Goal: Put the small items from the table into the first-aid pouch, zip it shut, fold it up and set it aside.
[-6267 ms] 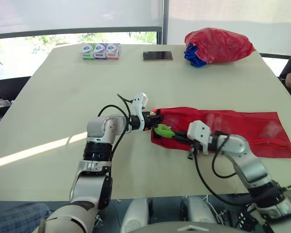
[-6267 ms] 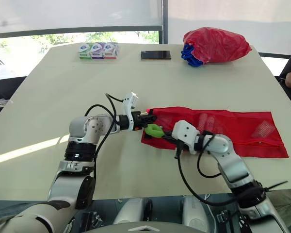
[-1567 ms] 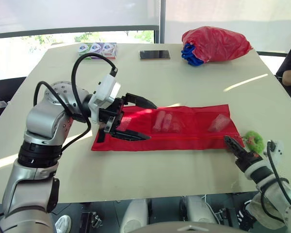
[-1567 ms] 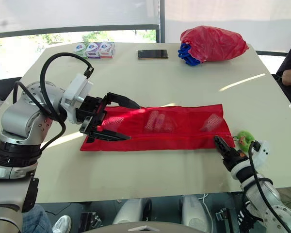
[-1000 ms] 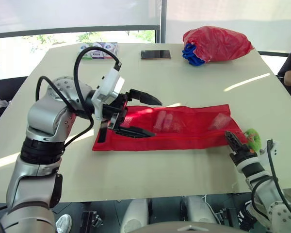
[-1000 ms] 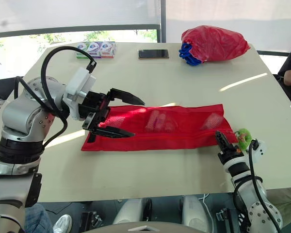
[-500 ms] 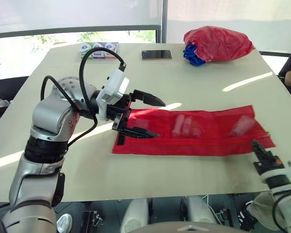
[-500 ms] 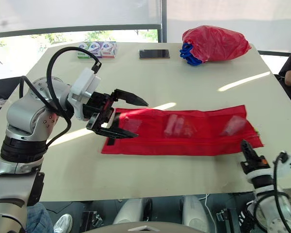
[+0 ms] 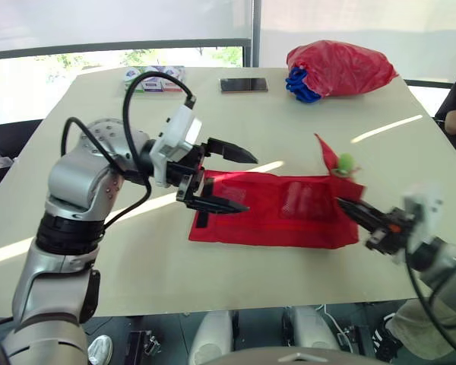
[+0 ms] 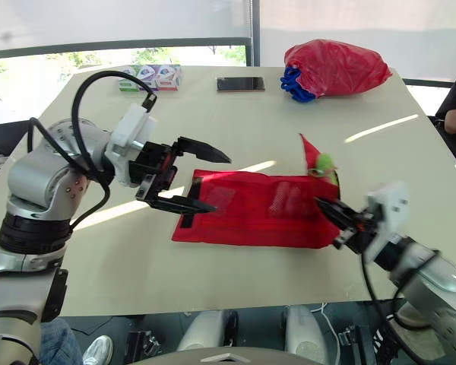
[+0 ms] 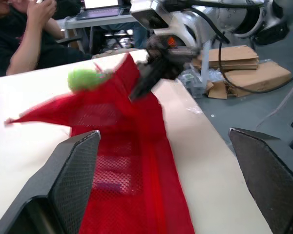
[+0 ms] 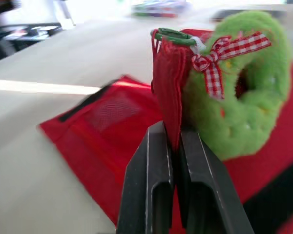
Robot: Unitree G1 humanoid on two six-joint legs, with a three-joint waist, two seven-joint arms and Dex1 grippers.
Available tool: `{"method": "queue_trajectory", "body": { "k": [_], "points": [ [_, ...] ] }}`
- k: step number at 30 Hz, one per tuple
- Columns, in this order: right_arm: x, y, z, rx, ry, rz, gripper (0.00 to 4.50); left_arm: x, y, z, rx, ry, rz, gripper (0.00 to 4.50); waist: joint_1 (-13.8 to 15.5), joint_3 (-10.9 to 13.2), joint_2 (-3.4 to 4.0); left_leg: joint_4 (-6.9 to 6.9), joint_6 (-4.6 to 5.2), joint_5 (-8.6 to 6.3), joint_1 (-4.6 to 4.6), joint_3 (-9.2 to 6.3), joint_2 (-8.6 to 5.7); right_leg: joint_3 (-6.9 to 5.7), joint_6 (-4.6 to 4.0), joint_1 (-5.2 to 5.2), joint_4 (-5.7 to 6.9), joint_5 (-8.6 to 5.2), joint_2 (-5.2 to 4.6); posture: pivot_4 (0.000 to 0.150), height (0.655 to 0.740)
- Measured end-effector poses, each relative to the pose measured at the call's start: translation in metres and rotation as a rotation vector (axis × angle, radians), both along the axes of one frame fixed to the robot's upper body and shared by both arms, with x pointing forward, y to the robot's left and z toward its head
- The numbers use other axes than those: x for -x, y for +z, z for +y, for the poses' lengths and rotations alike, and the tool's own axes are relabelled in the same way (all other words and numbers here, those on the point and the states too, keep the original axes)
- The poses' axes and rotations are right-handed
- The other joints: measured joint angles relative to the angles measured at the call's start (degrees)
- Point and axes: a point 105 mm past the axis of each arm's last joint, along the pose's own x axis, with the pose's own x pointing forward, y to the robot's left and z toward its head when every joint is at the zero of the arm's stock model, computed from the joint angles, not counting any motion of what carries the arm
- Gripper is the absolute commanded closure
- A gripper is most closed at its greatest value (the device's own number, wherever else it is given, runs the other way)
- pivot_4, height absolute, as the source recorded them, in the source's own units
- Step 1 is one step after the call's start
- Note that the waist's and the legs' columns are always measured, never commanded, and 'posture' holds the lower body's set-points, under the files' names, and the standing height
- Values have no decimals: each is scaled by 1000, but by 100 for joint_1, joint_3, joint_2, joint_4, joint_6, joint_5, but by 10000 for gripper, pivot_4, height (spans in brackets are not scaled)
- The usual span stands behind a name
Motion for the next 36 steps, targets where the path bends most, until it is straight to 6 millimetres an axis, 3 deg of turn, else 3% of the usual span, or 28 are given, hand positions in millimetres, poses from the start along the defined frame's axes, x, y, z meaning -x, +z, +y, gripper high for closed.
{"method": "queue_trajectory", "body": {
  "k": [4,8,12,16,17,22,24,30,36],
  "points": [
    [4,-26,22,146,149,44,44292,-2,-2,4,1,25,4,0,46,1,-1,20,1,0,-37,-26,-11,-11,1,-8,-8,0,-4,1500,7400],
    [8,-53,22,341,256,69,44292,-3,-1,9,5,48,-1,0,31,2,-5,29,4,-1,-40,-27,-16,-7,2,-6,-5,1,-7,1500,7400],
    [0,-59,20,405,257,37,44292,-3,-6,11,6,57,15,0,16,1,-6,27,3,-1,-39,-36,-14,-14,2,-7,1,1,-3,1500,7400],
    [-1,-57,23,394,258,12,32532,-3,-6,11,8,60,17,0,17,1,-7,27,3,-1,-40,-37,-14,-16,2,-6,0,1,-3,1500,7400],
    [-2,-54,24,363,246,7,26540,-3,-7,12,10,64,17,0,18,1,-7,27,3,-1,-40,-37,-14,-16,2,-5,0,1,-3,1500,7400],
    [-7,-37,21,286,203,-28,4848,-3,-11,13,13,72,30,0,31,1,-7,27,3,-1,-40,-38,-14,-17,2,-5,1,1,-4,1500,7400],
    [4,-33,22,225,229,2,1013,-3,-11,14,15,74,32,0,44,1,-6,27,3,-1,-41,-40,-14,-18,2,-5,0,1,-5,1500,7400],
    [23,-19,15,120,261,26,1013,-3,-18,18,22,105,58,0,28,1,-5,26,4,-1,-38,-40,-14,-17,2,-2,1,1,-6,1500,7400],
    [22,1,-18,98,166,-46,1013,-14,-39,38,48,284,150,0,26,0,-5,26,4,-1,-34,-37,-13,-15,2,-1,3,1,-6,1500,7400]
  ]
}}
